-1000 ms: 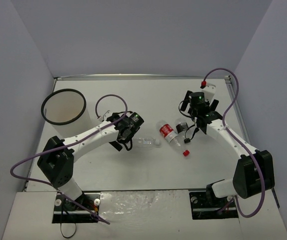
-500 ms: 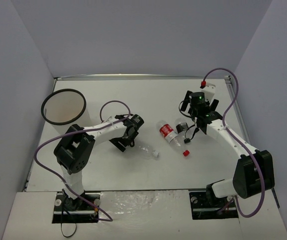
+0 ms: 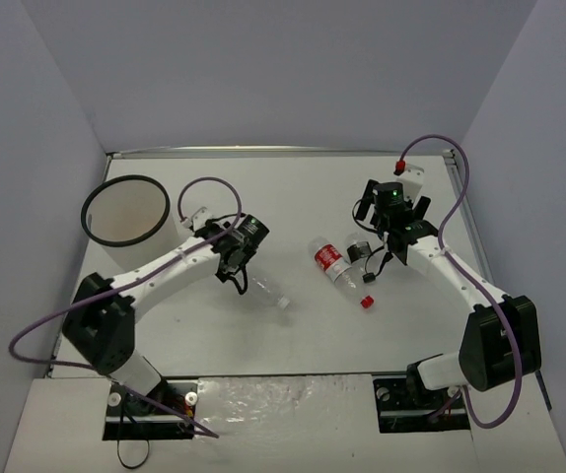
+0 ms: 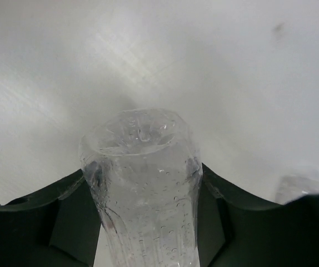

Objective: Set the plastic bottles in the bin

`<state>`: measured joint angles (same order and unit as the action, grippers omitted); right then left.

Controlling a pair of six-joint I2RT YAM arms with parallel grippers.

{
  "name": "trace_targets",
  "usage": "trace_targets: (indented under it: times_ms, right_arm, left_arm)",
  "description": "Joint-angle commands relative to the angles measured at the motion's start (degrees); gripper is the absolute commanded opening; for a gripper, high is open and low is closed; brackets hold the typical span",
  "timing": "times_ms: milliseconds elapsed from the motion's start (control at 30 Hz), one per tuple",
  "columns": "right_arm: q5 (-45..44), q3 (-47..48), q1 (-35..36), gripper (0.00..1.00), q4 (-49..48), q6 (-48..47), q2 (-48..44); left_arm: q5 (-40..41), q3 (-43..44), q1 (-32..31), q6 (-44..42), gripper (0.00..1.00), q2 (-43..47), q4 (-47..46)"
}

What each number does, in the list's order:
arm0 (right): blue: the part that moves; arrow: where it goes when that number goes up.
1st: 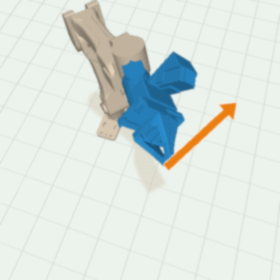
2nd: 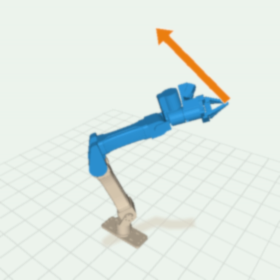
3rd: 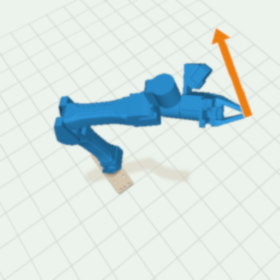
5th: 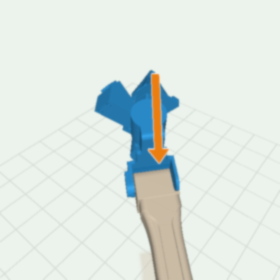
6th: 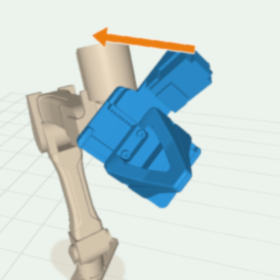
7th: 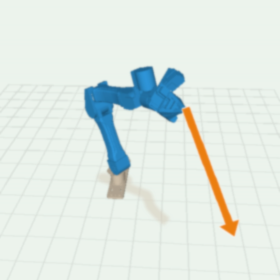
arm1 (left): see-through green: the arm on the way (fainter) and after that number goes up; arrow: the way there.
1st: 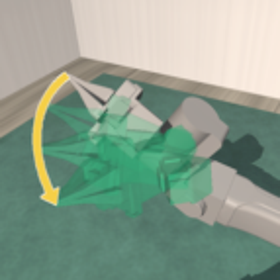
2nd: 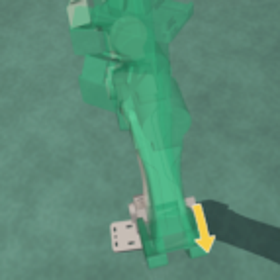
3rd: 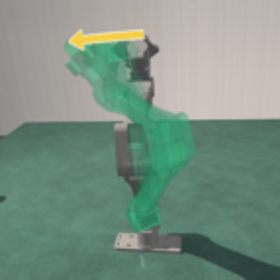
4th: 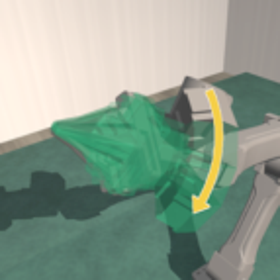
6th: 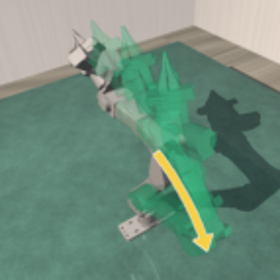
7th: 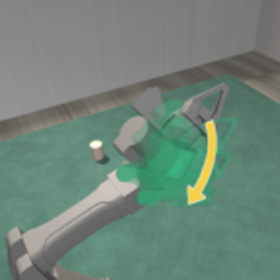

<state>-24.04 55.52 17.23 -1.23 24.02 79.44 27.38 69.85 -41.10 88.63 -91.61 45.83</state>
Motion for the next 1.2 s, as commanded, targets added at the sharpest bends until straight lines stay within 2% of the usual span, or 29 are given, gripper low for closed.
trace_targets:
  times_ms: [0, 33, 67, 100, 167, 233, 367, 600, 767, 833, 933, 1100, 1167]
  right_arm:
    - [0.8, -1.1, -0.3, 1.0, -4.0, 0.0, -3.4]
    - [0.8, -1.2, -0.4, 1.0, -4.3, -0.2, -3.6]
    - [0.7, -1.3, -0.4, 1.0, -4.5, -0.4, -3.9]
    - [0.8, -1.4, -0.4, 1.0, -4.7, -0.4, -4.1]
    - [2.9, -1.4, -0.4, 1.0, -5.2, -0.9, -4.6]
    - [6.6, -1.9, -0.4, 1.0, -5.9, -1.3, -5.2]
    - [13.7, -2.7, -0.3, 1.0, -7.8, -2.5, -7.1]
    - [15.7, -3.4, -0.3, 1.0, -9.7, -2.8, -8.9]
    - [15.7, -3.2, -0.2, 1.0, -10.4, -2.3, -9.0]
    - [15.1, -3.4, 0.1, 1.0, -11.1, -2.8, -11.2]
    - [14.6, -4.4, 1.2, 1.0, -13.8, -4.4, -15.3]
    - [13.3, -5.9, 1.7, 1.0, -15.0, -5.3, -19.9]
    - [12.8, -6.4, 1.7, 1.0, -14.6, -5.3, -20.8]
  left_arm:
    - [9.2, -3.7, 0.4, -35.1, 0.18, 14.2, -23.5]
    - [5.1, -5.3, 0.5, -46.5, 0.18, 16.1, -34.3]
    - [0.0, -6.4, 0.7, -58.0, 0.19, 18.1, -40.1]
    - [-3.1, -6.3, 0.8, -65.7, 0.19, 19.7, -41.5]
    - [-1.2, -3.2, 1.5, -70.6, 0.19, 20.9, -41.0]
    - [-1.4, 2.3, 5.4, -72.9, 0.2, 20.8, -39.2]
    - [-10.6, 12.7, 16.2, -75.6, 0.17, 17.9, -34.4]
    - [-11.7, 18.1, 26.6, -78.8, 0.17, 20.1, -34.9]
    - [-6.3, 15.8, 32.7, -79.3, 0.17, 21.4, -40.0]
    - [-6.2, 12.6, 36.2, -78.9, 0.17, 21.8, -43.8]
    - [-5.9, 12.0, 40.1, -77.6, 0.17, 21.3, -43.3]
    - [-3.5, 10.1, 43.5, -77.1, 0.18, 19.8, -44.8]
    - [-1.9, 9.3, 43.5, -77.3, 0.22, 19.3, -44.9]
